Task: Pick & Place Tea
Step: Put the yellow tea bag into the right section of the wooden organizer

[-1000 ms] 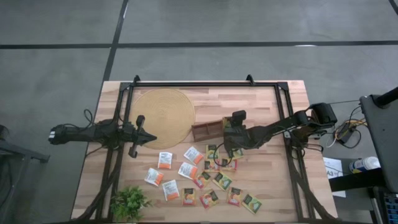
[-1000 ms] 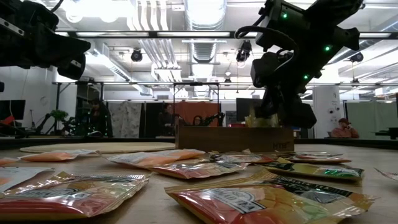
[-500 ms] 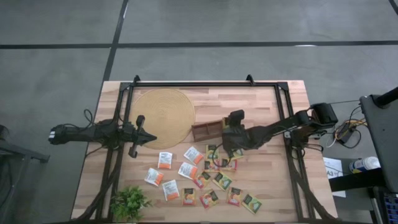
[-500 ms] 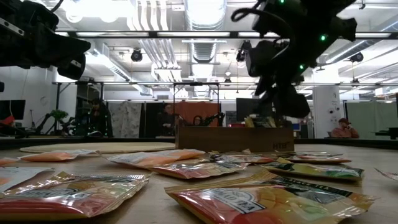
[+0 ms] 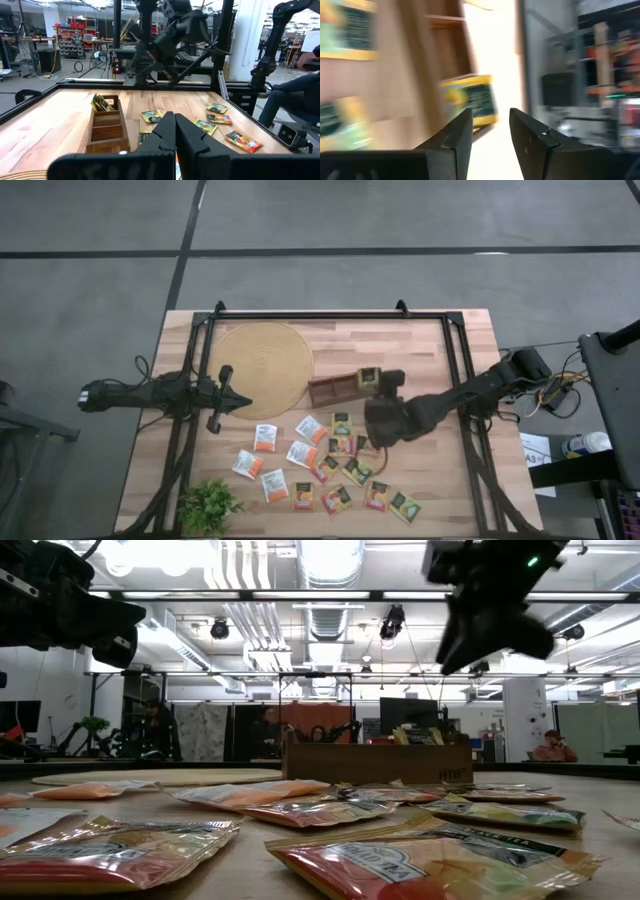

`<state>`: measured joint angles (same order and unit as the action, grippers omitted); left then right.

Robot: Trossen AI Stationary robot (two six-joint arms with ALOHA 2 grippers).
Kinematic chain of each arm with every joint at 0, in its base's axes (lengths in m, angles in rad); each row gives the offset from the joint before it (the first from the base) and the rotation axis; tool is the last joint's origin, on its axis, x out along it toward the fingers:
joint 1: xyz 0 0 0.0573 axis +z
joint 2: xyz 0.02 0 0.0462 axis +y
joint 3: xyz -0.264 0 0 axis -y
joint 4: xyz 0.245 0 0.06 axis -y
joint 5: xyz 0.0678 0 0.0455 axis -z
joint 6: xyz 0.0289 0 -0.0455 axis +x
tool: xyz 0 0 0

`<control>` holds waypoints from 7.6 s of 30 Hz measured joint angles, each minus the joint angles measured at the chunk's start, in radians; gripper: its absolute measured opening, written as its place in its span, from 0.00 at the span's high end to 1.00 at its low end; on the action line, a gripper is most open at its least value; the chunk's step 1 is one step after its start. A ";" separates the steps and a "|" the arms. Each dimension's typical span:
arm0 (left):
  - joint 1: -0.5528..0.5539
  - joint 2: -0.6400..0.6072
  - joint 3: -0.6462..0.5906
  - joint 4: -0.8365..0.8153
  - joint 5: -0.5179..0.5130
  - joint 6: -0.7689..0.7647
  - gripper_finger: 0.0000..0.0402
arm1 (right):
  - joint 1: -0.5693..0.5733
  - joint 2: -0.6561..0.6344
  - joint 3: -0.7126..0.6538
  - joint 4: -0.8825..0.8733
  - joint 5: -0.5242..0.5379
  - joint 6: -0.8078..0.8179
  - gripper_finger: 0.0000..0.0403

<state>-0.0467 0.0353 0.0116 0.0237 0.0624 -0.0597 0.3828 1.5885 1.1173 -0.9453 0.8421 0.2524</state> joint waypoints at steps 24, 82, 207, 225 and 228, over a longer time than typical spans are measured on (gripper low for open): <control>0.001 0.000 0.000 0.000 0.000 0.000 1.00 | 0.414 -0.002 0.091 0.110 -0.580 -0.180 0.68; 0.000 0.001 0.000 -0.001 0.000 0.000 1.00 | 0.386 0.223 -0.012 0.361 -0.929 -0.328 0.57; 0.000 0.001 0.000 0.000 0.000 0.000 1.00 | -0.244 -0.101 -0.255 0.415 -0.147 -0.627 0.98; 0.000 0.001 0.000 0.001 0.000 0.000 1.00 | -0.270 -0.101 -0.261 0.419 -0.191 -0.602 0.93; 0.000 0.001 0.000 0.001 0.000 0.000 1.00 | -0.277 -0.101 -0.261 0.422 -0.200 -0.588 0.87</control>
<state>-0.0467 0.0360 0.0118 0.0246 0.0624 -0.0597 0.1053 1.4879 0.8558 -0.5232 0.6423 -0.3359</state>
